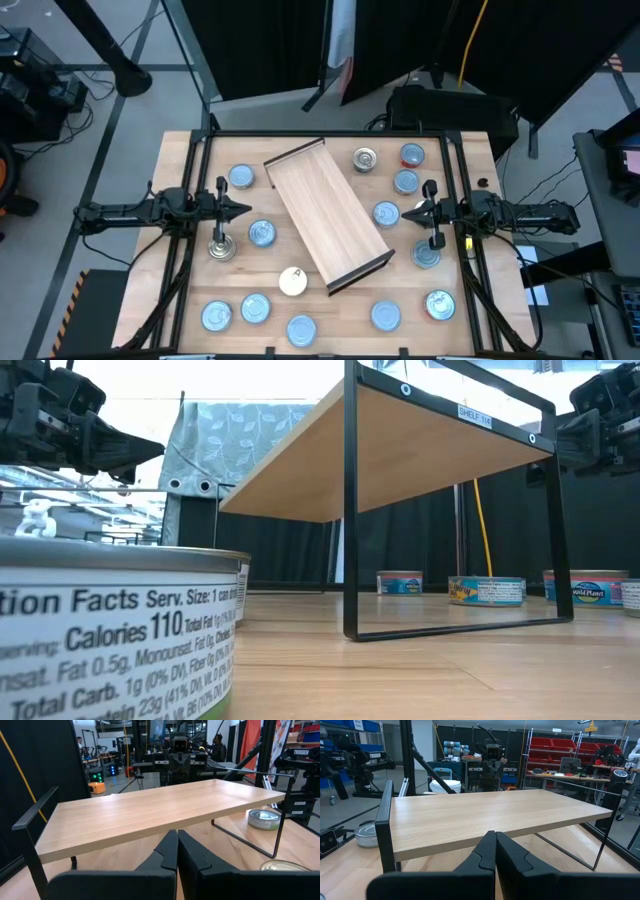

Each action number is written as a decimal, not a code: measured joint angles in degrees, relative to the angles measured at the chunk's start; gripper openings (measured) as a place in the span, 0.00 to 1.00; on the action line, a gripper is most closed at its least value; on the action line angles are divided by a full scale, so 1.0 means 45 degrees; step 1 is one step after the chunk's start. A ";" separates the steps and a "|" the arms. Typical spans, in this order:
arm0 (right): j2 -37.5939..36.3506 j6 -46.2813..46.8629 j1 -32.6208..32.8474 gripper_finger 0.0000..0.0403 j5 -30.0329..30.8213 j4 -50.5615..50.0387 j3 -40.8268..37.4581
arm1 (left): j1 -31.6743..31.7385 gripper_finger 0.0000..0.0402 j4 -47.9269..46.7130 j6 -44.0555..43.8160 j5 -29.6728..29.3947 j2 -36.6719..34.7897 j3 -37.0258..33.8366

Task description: Stack canned seafood by type on shelf

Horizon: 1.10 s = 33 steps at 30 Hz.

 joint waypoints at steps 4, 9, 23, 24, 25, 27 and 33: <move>-0.0002 0.0000 -0.0005 0.00 0.0000 0.0000 0.0002 | -0.0002 0.00 0.0000 0.0000 -0.0002 0.0001 0.0002; 0.0001 0.0000 0.0000 0.00 0.0000 0.0000 0.0001 | 0.0000 0.00 0.0000 0.0000 -0.0004 -0.0002 -0.0001; -0.0002 0.0000 -0.0005 0.00 0.0000 0.0000 -0.0002 | -0.0002 0.00 -0.0002 0.0000 -0.0002 -0.0002 -0.0001; 0.0001 0.0000 -0.0001 0.00 0.0000 0.0000 0.0001 | -0.0002 0.00 0.0000 0.0000 -0.0004 0.0001 -0.0001; -0.0002 0.0000 -0.0003 0.00 0.0000 0.0000 0.0001 | -0.0002 0.00 0.0000 0.0000 -0.0003 -0.0004 -0.0001; -0.0002 0.0000 -0.0002 0.00 0.0000 0.0000 -0.0002 | 0.0002 0.00 0.0000 0.0000 0.0001 0.0000 -0.0001; -0.0002 0.0200 -0.0002 0.00 -0.0020 0.0151 0.0003 | 0.0002 0.00 0.0000 0.0000 -0.0002 -0.0002 -0.0001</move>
